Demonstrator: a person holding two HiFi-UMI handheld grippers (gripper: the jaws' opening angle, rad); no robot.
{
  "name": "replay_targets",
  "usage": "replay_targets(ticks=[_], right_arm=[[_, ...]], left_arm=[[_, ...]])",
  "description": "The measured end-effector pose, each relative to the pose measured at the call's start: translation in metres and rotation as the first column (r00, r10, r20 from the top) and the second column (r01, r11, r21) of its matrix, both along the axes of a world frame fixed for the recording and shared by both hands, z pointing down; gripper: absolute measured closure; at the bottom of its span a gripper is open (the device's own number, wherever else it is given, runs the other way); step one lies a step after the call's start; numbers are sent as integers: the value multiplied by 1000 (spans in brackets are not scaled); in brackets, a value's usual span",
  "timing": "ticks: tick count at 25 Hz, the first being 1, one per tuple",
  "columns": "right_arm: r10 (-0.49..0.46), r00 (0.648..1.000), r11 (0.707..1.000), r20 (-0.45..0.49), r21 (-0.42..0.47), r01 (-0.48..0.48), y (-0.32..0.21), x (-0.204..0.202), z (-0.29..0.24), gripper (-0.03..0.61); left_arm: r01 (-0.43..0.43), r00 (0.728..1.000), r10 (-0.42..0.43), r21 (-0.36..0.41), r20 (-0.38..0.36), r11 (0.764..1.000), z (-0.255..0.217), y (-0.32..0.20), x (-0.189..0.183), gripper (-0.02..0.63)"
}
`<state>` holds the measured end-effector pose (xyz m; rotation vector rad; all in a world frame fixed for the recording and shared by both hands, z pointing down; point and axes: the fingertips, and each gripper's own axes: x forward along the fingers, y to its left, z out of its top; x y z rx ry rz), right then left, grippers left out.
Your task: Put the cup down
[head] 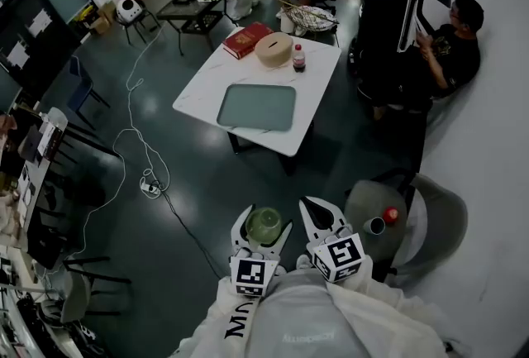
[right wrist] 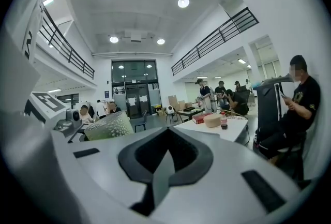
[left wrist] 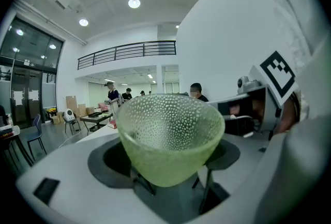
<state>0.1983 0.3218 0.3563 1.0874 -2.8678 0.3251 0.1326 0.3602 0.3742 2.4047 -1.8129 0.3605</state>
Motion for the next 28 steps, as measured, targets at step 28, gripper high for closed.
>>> replay_targets(ticks=[28], right_arm=[[-18, 999, 1000, -30, -7, 18, -41, -9, 14, 574]], left_arm=[[53, 998, -53, 9, -26, 999, 8, -46, -23, 221]])
